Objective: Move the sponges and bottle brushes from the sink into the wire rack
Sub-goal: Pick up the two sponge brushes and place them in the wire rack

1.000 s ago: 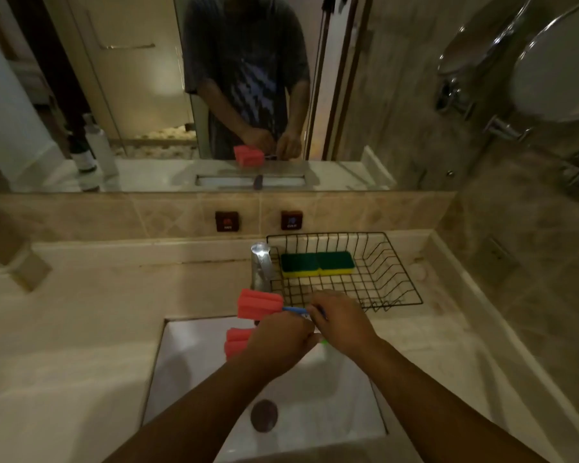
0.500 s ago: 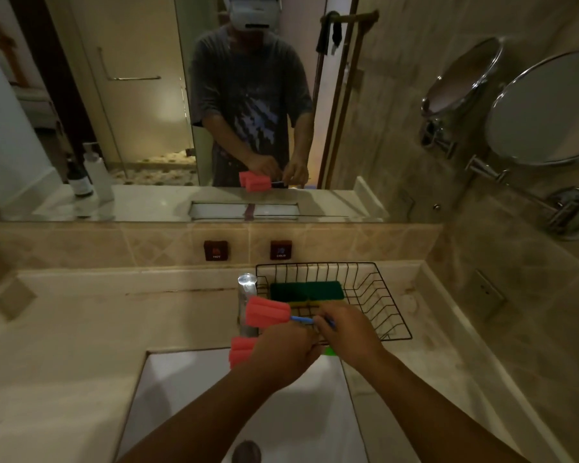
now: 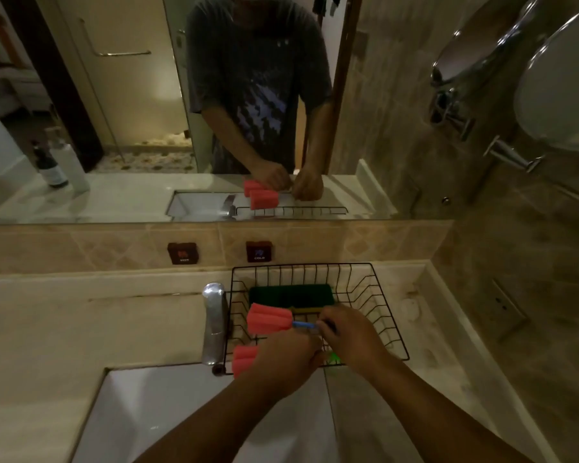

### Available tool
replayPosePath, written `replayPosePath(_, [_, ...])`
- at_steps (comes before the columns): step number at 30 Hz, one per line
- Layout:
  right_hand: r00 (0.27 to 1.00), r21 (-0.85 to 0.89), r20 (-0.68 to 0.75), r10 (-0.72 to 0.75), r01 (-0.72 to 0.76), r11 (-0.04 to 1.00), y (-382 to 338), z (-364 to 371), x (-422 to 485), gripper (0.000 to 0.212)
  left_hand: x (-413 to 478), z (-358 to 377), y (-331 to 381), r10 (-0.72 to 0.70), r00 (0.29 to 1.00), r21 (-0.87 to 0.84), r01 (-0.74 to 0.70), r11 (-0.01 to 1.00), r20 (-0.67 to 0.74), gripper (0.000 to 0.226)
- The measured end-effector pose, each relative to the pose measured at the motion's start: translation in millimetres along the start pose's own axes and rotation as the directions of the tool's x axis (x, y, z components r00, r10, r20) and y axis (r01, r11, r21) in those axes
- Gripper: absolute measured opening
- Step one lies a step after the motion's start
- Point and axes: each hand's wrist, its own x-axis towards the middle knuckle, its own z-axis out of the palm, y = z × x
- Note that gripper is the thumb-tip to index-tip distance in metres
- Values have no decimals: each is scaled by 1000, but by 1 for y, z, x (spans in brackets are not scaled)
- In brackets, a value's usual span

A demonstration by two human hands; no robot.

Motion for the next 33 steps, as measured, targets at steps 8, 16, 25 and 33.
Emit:
replayPosePath(8, [988, 80, 145, -51, 39, 996, 38, 32, 48, 13, 39, 27, -22, -89, 991, 48, 85, 995, 95, 26])
replayPosePath(16, [953, 82, 301, -31, 7, 997, 63, 67, 73, 18, 68, 62, -36, -133, 971, 57, 124, 991, 197, 25])
replayPosePath(25, [940, 131, 340, -16, -31, 991, 77, 88, 79, 14, 75, 81, -54, -84, 967, -52, 99, 994, 239, 24])
replayPosePath(33, [943, 149, 331, -41, -9, 989, 77, 94, 77, 10, 78, 93, -59, -107, 946, -25, 120, 992, 305, 27])
